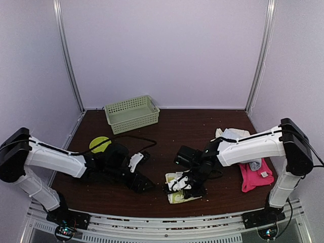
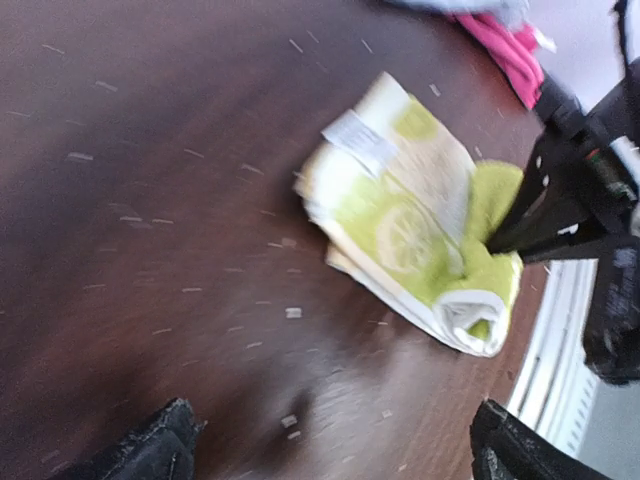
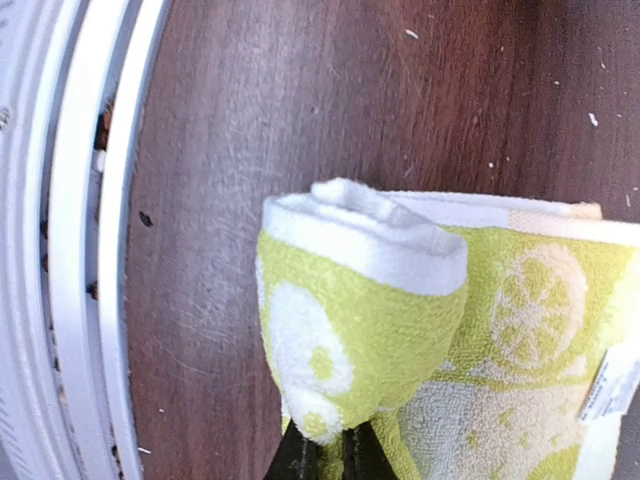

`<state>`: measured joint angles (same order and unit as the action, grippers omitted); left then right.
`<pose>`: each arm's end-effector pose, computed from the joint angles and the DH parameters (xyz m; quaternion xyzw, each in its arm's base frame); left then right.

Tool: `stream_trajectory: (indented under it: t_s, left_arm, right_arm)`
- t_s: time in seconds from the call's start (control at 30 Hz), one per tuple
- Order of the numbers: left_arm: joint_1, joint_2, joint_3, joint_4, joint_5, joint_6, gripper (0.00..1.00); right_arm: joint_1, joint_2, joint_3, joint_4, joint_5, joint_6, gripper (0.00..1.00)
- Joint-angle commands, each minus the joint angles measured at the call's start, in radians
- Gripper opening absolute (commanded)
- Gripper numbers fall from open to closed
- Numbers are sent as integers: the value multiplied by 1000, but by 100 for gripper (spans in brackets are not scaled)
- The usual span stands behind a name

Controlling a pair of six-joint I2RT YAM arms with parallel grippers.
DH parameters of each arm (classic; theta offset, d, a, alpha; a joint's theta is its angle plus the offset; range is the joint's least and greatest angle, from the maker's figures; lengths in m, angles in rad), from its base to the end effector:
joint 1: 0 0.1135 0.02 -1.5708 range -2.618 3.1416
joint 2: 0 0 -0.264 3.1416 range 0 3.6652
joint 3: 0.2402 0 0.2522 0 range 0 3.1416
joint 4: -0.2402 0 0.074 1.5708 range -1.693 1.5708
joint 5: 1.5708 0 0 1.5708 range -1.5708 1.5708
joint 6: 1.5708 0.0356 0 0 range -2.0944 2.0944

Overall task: Roll the towels
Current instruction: Roll the towel at the center of the board.

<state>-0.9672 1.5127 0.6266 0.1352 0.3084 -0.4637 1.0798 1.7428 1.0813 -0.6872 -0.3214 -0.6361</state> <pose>0.1529 -0.2407 0.1516 0.2850 0.8624 -0.3647 0.2049 0.1405 0.2867 0.1653 -0.7537 0.6282 0.1792 0.0717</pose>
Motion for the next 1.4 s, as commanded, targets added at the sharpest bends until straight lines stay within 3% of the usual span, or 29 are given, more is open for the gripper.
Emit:
stream_trajectory:
  t_s: [0.0,0.1,0.2,0.27,0.3,0.37,0.43,0.5,0.6,0.67,0.73,1.17,1.3,1.37]
  left_arm:
    - [3,-220,-89,131,-344,9,98]
    - [3,-339,-65,131,-567,128,98]
    - [2,-428,-2,132,-614,280,98]
    - [2,-447,35,128,-687,299,98]
    - [2,-447,49,122,-686,301,98]
    - [-2,-435,74,110,-457,460,88]
    - [-39,-388,136,29,-325,527,69]
    - [-158,-308,199,-54,-393,623,66]
    - [-345,-164,242,-112,-548,780,73]
    - [-391,-43,298,-177,-563,798,83]
    - [-422,61,335,-200,-581,824,84]
    - [-441,345,400,-97,-636,953,73]
    - [-441,411,442,-99,-654,965,63]
    - [-441,453,471,-123,-678,972,53]
  right_arm:
    - [-95,130,94,-226,-245,-13,0]
    - [-187,261,244,-336,-328,-59,0]
    - [-263,430,391,-471,-393,-103,2]
    - [-295,544,465,-544,-414,-139,2]
    - [-307,579,488,-554,-420,-139,2]
    - [-321,641,525,-567,-415,-129,1]
    - [-327,679,544,-574,-412,-128,1]
    - [-329,695,539,-561,-419,-126,1]
    - [-331,707,525,-550,-428,-126,1]
    - [-331,712,521,-544,-437,-126,1]
    - [-331,716,519,-541,-441,-126,1]
    - [-331,715,526,-552,-441,-131,2]
    - [-331,712,531,-556,-446,-137,3]
    - [-331,710,537,-560,-449,-137,3]
